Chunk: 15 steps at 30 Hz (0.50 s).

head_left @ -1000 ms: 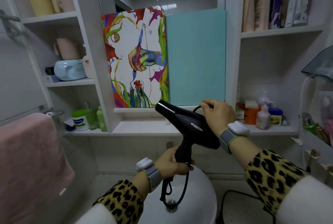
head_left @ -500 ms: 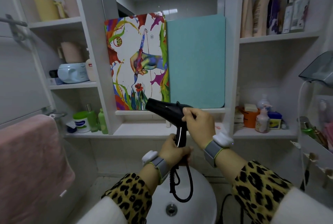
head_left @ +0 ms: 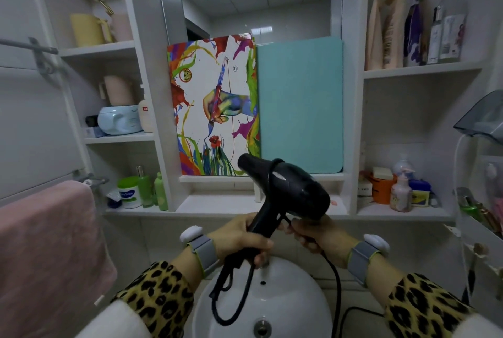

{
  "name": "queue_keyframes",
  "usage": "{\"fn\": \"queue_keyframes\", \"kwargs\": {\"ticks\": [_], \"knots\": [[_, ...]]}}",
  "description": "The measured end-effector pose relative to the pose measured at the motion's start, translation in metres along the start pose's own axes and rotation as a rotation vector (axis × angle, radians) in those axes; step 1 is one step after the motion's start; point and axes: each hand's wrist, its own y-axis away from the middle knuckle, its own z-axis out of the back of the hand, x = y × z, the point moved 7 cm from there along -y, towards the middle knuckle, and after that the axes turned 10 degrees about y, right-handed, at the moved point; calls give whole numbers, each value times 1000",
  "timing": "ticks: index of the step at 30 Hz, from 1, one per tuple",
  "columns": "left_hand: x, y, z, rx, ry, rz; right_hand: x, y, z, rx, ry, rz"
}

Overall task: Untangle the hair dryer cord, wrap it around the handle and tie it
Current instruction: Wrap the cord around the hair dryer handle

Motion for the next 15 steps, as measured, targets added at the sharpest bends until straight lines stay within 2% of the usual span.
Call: {"fn": "queue_keyframes", "kwargs": {"ticks": [3, 6, 10, 15], "knots": [[-2, 13, 5, 85, -177, 42, -13, -4, 7, 74, 361, -116], [-3, 17, 11, 100, -387, 98, -6, -11, 31, 15, 751, -59], [-11, 17, 25, 9, -760, 211, 25, -18, 50, -32, 921, 104], [-17, 4, 18, 104, -1357, 253, 50, -22, 46, -79, 1192, 269]]}}
